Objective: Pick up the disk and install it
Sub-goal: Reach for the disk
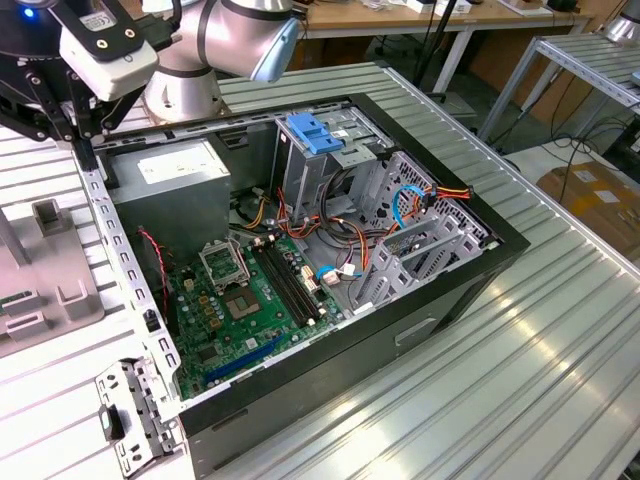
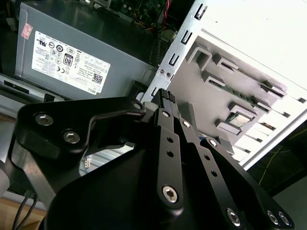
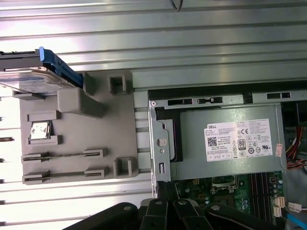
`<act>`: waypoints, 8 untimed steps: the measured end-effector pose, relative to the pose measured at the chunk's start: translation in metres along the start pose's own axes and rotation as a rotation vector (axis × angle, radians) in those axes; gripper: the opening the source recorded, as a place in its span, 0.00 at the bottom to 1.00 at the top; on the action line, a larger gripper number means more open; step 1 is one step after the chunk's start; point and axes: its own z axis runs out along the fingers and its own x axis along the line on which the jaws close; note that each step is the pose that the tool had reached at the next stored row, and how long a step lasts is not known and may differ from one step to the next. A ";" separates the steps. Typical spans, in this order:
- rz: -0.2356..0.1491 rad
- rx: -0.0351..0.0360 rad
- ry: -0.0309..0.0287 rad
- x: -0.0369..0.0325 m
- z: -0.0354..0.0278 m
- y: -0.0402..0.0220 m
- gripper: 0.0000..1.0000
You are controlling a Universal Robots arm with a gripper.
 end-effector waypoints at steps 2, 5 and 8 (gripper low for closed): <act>0.000 -0.0001 0.0000 0.0016 0.0000 -0.0001 0.11; 0.000 0.0000 0.0000 0.0042 0.0001 -0.0003 0.11; 0.000 -0.0001 0.0000 0.0069 0.0001 -0.0005 0.11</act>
